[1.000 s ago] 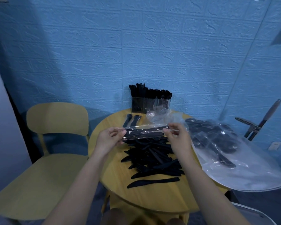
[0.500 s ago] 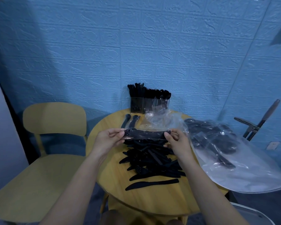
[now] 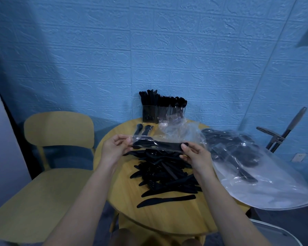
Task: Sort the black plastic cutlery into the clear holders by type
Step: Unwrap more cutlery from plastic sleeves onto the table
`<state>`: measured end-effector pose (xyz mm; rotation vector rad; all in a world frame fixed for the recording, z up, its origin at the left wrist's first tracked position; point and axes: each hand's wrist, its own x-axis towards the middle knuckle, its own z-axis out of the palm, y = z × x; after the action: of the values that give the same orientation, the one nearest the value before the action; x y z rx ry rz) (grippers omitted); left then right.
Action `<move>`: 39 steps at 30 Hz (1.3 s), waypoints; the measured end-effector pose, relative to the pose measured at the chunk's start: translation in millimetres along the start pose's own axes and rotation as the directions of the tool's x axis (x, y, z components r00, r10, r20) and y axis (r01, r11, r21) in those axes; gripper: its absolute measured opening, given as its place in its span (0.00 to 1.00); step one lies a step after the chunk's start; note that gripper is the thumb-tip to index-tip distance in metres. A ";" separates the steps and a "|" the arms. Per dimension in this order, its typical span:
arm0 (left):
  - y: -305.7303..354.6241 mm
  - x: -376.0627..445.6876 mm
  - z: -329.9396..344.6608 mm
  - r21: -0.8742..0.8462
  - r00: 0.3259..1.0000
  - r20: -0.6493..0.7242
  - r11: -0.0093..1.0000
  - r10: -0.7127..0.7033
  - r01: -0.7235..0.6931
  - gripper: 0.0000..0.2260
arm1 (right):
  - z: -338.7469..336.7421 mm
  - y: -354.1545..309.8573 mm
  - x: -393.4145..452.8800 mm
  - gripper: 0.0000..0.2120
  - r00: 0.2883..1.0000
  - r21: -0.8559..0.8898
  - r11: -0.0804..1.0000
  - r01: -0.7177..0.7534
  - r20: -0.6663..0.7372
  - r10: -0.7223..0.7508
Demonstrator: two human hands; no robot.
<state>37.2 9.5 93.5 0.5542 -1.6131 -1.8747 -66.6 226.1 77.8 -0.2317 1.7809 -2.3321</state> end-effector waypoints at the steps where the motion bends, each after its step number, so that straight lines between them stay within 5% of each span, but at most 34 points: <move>1: 0.8 1.8 -3.9 -0.011 1.000 -0.019 1.000 0.002 -0.002 0.03 | -1.9 -0.4 -0.4 0.06 0.999 0.031 0.999 -0.007 -0.034 0.008; 7: 2.5 17.0 -39.6 -0.070 0.971 -0.239 0.997 0.014 -0.031 0.04 | -19.6 -2.2 5.4 0.08 0.974 0.052 0.999 -0.003 -0.226 0.015; 11: -3.5 18.5 -42.3 -0.131 0.934 -0.357 0.990 0.000 -0.050 0.07 | -21.3 1.4 9.1 0.08 0.977 -0.072 0.997 -0.029 -0.212 0.013; 14: -8.5 11.5 -24.5 -0.111 0.959 -0.281 0.994 -0.016 -0.015 0.06 | -17.5 5.9 10.7 0.07 0.984 -0.372 0.928 -0.036 -0.177 -0.033; 18: -9.6 7.6 -1.1 -0.145 0.983 -0.179 0.989 -0.043 0.017 0.04 | -9.7 5.1 6.3 0.17 0.969 -0.737 0.671 0.075 -0.103 -0.222; 21: -10.5 7.7 15.9 -0.137 0.994 -0.088 0.989 -0.060 0.047 0.11 | 5.1 -0.1 4.2 0.15 0.950 -0.744 0.635 0.210 0.002 -0.312; 26: -13.2 6.7 54.5 -0.082 0.995 0.087 0.995 -0.041 0.048 0.12 | 54.3 -7.5 16.3 0.12 0.978 -0.584 0.786 0.202 0.168 -0.127; 33: -23.6 48.5 59.8 0.342 0.986 0.162 0.934 0.049 -0.102 0.09 | 67.4 -6.9 74.9 0.12 0.998 -0.435 0.899 0.056 -0.012 -0.068; 37: -38.9 100.7 28.3 0.769 0.986 0.069 0.621 0.152 -0.150 0.07 | 51.7 -4.1 110.5 0.17 0.988 -0.533 0.843 0.069 -0.082 -0.132; 39: -46.2 122.1 21.0 0.852 0.989 0.065 0.509 0.129 -0.122 0.09 | 46.6 -1.4 122.8 0.17 0.980 -0.651 0.752 0.106 -0.060 -0.189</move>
<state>-74.1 -53.7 60.2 0.7958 -2.4667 -0.8147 -174.3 152.2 91.9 -0.3424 2.6734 -1.7410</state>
